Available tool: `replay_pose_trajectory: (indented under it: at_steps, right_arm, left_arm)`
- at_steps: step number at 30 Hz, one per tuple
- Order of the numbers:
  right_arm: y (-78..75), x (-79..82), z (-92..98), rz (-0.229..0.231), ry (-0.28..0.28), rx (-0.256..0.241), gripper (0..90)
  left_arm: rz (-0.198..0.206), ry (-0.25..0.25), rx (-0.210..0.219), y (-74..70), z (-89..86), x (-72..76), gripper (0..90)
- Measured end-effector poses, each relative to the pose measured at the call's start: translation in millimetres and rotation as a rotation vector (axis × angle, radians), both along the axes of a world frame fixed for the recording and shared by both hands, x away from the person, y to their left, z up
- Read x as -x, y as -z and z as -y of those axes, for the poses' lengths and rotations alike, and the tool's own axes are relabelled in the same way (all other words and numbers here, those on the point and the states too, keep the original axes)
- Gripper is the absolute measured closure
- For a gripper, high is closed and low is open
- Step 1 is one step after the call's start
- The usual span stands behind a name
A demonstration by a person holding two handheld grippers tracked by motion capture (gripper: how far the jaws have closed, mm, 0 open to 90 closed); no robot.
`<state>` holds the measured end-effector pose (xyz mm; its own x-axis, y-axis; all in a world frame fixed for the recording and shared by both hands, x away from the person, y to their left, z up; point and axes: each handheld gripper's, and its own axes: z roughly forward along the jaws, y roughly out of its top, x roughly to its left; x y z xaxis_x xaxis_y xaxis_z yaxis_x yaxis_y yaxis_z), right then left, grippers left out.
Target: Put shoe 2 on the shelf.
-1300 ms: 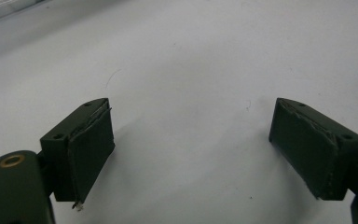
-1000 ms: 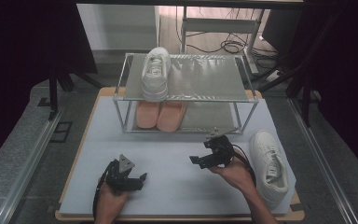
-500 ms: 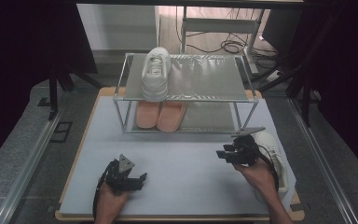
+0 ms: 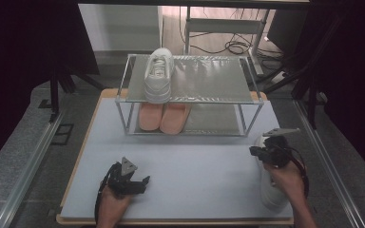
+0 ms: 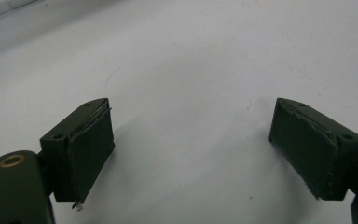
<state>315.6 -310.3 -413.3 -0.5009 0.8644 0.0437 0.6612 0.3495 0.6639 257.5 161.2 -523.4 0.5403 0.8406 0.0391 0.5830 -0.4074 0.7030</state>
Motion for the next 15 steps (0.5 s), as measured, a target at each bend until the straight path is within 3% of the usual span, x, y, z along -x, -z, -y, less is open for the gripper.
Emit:
replay_pose_trajectory:
  at_steps: [10, 15]
  right_arm:
    - [-1.7, -2.8, 53.8, 0.027, 0.158, -0.011, 90.0]
    - [4.7, -1.1, 78.8, 0.024, 0.233, -0.007, 90.0]
  left_arm:
    - [-0.003, -0.002, 0.003, 0.1, 0.0, 0.0, 13.6]
    - [-0.003, -0.002, 0.004, 0.1, 0.0, -0.1, 13.6]
